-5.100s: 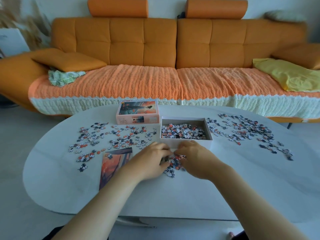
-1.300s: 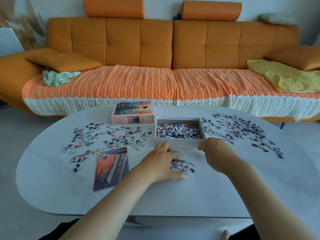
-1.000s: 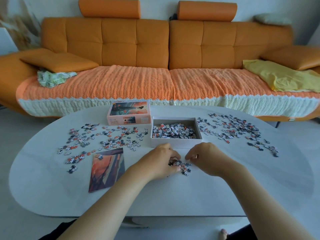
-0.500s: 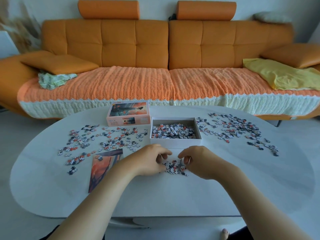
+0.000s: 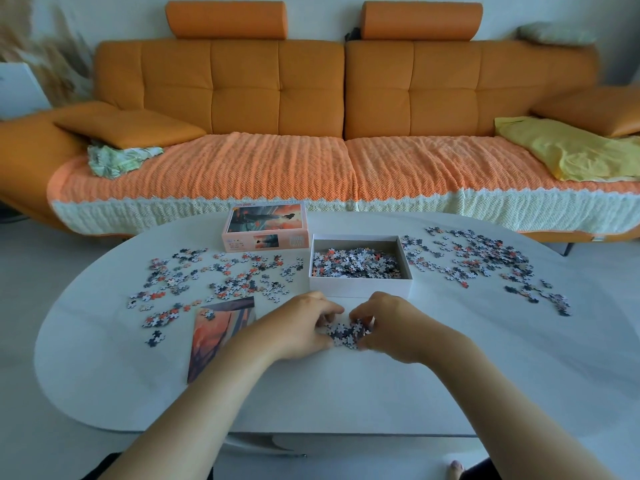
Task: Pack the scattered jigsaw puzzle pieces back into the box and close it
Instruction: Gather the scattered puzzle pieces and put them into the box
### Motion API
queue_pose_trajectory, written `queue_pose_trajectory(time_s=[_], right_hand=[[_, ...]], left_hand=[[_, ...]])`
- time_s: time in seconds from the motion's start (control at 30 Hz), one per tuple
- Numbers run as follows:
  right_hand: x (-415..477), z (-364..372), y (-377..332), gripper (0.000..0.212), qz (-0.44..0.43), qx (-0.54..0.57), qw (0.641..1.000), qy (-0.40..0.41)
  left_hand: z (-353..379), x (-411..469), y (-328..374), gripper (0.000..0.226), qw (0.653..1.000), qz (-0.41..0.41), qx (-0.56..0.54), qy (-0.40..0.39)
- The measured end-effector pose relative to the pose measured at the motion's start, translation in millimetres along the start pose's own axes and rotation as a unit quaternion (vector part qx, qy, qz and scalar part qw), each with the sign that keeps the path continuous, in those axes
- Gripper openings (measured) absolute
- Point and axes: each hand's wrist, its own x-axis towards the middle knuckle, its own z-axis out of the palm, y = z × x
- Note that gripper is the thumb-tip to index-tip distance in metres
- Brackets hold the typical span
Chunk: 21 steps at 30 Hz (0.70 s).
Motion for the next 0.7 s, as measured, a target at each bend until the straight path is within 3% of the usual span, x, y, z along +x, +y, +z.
queue_pose_trajectory(time_s=[0.17,0.3,0.7], right_hand=[[0,0,-6,0.047,0.002,-0.003,1.000,-0.005],[3,1,-14,0.028,0.000,0.027,0.999,0.023],[13,0,-12,0.015,0.014,0.087,0.995,0.051]], left_hand=[[-1,-5,4,0.054,1.000,0.003,0.006,-0.013],[4,-1,5,0.034,0.999,0.012,-0.001,0.037],[5,7,-2,0.016,0.989,-0.033,-0.102,0.097]])
